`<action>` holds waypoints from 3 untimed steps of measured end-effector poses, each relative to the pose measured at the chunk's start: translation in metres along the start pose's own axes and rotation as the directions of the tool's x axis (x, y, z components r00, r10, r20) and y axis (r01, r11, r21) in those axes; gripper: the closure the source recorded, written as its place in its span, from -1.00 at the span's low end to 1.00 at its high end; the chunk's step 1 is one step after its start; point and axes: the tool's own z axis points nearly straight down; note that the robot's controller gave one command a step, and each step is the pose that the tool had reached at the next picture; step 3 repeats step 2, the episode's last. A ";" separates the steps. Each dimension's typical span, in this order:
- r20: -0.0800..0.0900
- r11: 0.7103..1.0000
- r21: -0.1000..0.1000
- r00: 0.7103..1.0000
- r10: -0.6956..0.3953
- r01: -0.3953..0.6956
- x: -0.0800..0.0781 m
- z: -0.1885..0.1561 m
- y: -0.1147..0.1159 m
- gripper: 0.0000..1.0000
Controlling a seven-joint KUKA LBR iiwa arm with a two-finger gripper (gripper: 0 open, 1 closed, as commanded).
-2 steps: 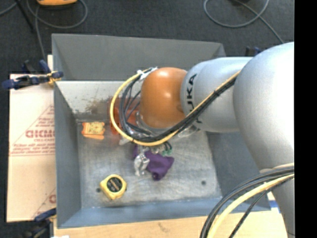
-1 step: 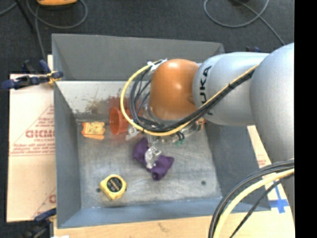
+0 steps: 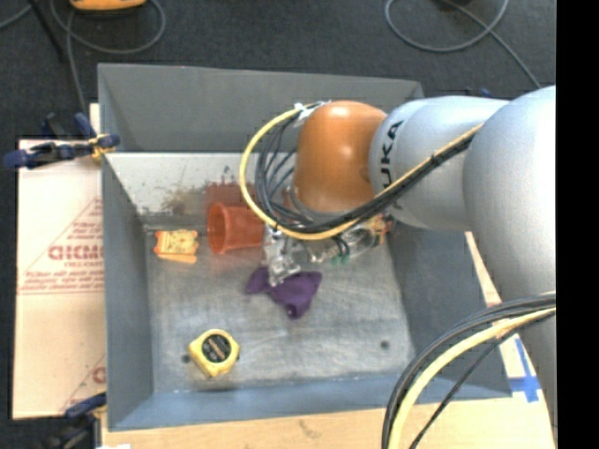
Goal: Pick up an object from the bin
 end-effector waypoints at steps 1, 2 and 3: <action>0.000 1.000 0.000 1.000 0.001 -0.001 0.000 0.000 0.000 1.00; -0.001 1.000 0.002 1.000 0.014 -0.014 0.017 -0.149 0.001 1.00; -0.001 1.000 0.002 1.000 0.014 -0.014 0.017 -0.149 0.001 1.00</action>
Offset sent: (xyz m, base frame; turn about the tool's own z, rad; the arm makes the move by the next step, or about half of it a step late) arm -0.0199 -0.0035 0.1460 0.0090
